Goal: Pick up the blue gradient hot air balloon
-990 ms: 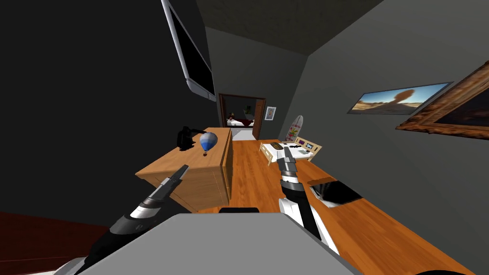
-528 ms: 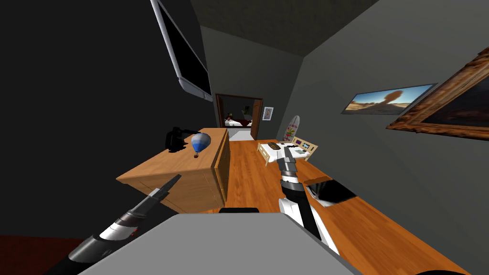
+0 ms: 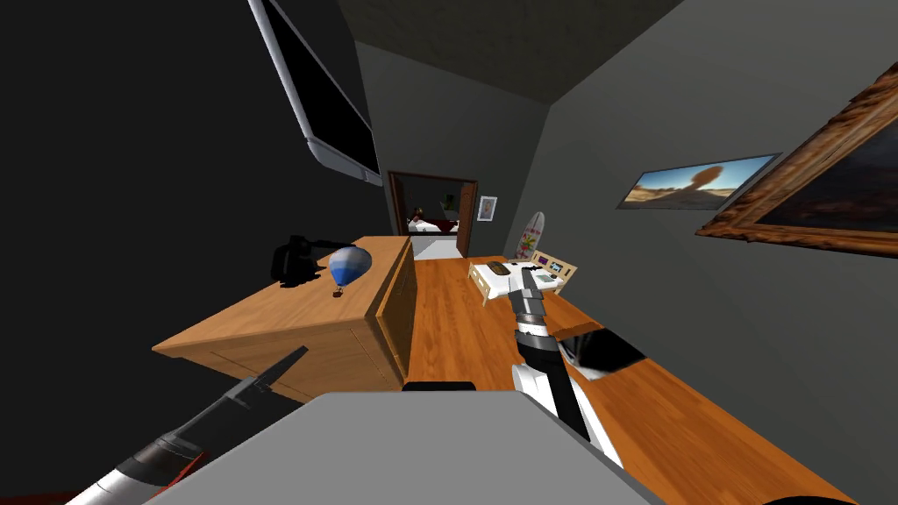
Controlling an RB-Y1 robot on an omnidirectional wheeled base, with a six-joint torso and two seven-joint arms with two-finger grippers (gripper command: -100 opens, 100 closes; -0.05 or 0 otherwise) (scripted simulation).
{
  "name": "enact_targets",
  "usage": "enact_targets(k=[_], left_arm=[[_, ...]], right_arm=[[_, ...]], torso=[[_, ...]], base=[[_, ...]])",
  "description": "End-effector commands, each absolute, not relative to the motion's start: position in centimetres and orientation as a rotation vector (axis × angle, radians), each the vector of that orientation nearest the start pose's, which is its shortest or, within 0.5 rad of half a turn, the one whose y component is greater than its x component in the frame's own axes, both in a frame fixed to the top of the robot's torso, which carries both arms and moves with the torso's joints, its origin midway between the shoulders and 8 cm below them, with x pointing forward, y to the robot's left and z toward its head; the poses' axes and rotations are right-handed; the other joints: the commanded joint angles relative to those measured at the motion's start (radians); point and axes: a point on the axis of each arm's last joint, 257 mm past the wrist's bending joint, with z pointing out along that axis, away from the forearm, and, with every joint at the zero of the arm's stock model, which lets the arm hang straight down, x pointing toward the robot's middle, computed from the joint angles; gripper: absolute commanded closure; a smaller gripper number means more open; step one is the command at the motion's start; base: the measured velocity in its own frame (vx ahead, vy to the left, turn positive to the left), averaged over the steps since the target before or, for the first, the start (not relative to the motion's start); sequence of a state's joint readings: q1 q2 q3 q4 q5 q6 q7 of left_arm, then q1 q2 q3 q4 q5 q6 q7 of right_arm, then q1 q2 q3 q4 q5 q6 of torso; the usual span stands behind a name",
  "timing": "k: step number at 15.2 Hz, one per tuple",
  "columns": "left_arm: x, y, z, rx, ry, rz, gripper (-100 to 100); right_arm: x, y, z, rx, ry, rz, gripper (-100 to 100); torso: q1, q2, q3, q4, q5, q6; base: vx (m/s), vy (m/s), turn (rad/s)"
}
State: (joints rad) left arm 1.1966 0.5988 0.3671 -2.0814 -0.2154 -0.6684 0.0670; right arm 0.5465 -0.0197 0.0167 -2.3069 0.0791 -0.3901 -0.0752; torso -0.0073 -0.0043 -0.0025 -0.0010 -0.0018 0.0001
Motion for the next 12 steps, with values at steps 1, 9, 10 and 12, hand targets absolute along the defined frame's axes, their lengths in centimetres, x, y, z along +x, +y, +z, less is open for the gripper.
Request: enact_targets(k=[1,9,10,12], left_arm=[[19.5,40.7,-18.0,-0.45,1.712,-0.633,-100],[14.2,45.0,-19.8,-0.465,1.907,-0.503,-100],[13.1,46.3,-19.8,-0.455,1.952,-0.468,-100],[11.7,47.6,-19.9,-0.452,2.006,-0.43,-100]], right_arm=[[35.5,-27.2,-0.1,0.732,0.738,1.288,0],[35.5,-27.2,-0.2,0.732,0.738,1.287,0],[35.5,-27.2,-0.2,0.732,0.738,1.287,0],[35.5,-27.2,-0.2,0.732,0.738,1.287,0]], torso=[[0.0,0.0,0.0,0.0,0.0,0.0],[0.002,-0.004,-0.002,-0.001,0.0,0.0],[0.002,-0.003,-0.002,-0.001,0.001,0.0],[0.003,-0.003,-0.002,-0.001,0.001,0.0]], base=[[0.05,-0.059,-0.012],[0.094,-0.072,-0.041],[0.097,-0.049,-0.039],[0.134,-0.069,-0.064]])
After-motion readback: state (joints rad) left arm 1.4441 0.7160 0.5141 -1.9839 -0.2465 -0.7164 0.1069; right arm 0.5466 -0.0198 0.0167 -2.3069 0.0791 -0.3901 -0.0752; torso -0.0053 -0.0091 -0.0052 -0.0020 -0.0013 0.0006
